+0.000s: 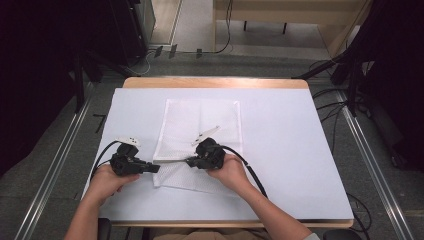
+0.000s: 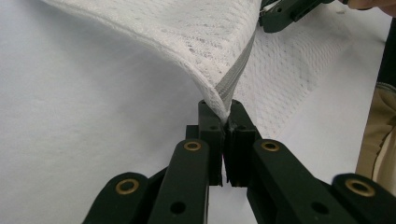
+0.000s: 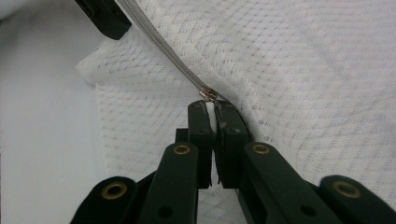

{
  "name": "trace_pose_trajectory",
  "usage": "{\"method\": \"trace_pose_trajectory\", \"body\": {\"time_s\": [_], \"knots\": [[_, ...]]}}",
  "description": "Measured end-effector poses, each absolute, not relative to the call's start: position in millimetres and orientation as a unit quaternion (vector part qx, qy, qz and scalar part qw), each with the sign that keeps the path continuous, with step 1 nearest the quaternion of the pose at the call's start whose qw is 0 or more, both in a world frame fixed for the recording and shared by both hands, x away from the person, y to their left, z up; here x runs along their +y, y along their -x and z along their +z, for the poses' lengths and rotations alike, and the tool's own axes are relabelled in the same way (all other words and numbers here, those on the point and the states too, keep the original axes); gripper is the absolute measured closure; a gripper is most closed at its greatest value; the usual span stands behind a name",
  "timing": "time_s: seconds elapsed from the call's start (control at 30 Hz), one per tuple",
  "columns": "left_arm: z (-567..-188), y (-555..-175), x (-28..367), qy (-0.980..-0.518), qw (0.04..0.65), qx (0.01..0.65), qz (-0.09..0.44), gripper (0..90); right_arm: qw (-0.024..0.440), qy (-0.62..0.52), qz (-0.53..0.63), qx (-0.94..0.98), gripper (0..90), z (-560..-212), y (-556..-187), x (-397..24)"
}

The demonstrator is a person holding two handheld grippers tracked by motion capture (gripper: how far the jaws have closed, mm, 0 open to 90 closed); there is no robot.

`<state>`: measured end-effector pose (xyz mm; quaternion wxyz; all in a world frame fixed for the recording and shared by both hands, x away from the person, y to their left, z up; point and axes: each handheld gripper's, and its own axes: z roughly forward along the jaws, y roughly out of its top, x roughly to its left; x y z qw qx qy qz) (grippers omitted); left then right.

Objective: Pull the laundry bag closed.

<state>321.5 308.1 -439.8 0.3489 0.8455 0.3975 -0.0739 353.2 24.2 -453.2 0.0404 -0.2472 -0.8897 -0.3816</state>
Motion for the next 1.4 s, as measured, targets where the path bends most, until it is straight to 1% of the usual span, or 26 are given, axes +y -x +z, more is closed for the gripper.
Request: {"method": "trace_pose_trajectory", "body": {"time_s": [0.73, 1.4], "knots": [[-440, -322, 311, -0.839, 0.348, 0.409, -0.086, 88.4, 0.034, 0.26, -0.368, -0.892, 88.0, -455, -355, 2], [-441, -321, 311, -0.842, 0.346, 0.404, -0.088, 88.3, 0.031, 0.279, -0.355, -0.892, 88.0, -456, -355, -23]]}}
